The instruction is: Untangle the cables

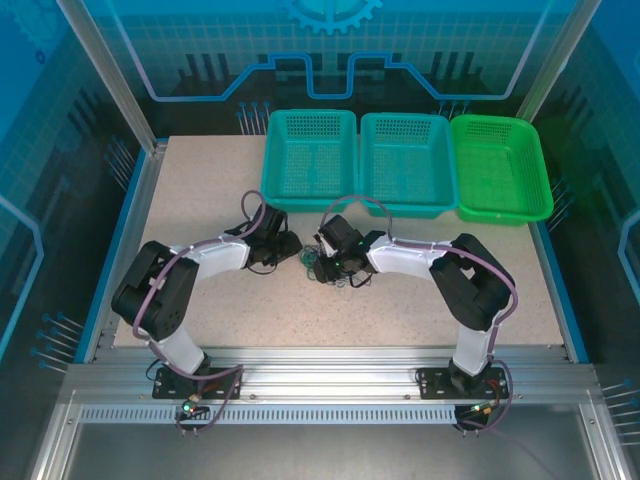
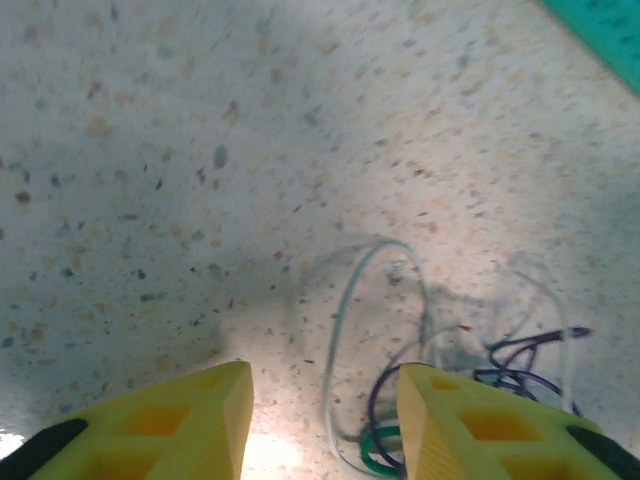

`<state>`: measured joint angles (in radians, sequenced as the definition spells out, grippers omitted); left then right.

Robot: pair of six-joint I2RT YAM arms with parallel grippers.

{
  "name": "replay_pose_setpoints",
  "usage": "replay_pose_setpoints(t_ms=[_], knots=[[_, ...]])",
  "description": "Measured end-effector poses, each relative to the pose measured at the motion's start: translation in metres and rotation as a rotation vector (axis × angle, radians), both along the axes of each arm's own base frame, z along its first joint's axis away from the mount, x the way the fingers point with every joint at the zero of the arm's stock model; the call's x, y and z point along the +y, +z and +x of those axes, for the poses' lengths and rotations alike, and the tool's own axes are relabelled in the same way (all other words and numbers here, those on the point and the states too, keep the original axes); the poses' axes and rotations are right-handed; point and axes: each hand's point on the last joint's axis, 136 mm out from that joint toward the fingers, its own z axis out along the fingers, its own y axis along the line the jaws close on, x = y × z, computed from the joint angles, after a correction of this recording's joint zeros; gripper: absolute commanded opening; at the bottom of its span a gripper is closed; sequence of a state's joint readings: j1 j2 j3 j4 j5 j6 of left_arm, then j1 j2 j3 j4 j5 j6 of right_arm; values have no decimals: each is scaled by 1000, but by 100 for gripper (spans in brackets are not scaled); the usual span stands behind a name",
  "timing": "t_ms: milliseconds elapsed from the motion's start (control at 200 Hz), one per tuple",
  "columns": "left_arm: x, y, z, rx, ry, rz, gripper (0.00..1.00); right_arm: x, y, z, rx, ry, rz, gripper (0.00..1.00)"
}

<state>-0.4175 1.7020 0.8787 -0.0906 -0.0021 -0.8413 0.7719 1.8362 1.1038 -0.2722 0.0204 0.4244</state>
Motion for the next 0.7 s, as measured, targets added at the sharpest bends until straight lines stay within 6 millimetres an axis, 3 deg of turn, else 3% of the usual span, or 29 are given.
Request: replay_pose_setpoints(t_ms=[55,135,235,280,460,565,700], knots=[[-2,-8,0,30,0,-3,40,1,0,0,0,4,1,41],[-3,-9,3,48,12,-22,30,1,0,0,0,5,1,40],[-8,-11,7,49,22,-59,13,2,1,1,-4,10,1,34],[-9,-13,7,56,32,-68,0,2,2,2,-7,12,2,29],[-8,-12,8,42,41,-89,0,-3,3,4,-20,-29,36,14],[10,-4,-2,26,74,-92,0,-32,6,2,-31,-107,69,11],[54,26,-7,-55,166,-99,0,-101,14,7,-56,-318,131,16]])
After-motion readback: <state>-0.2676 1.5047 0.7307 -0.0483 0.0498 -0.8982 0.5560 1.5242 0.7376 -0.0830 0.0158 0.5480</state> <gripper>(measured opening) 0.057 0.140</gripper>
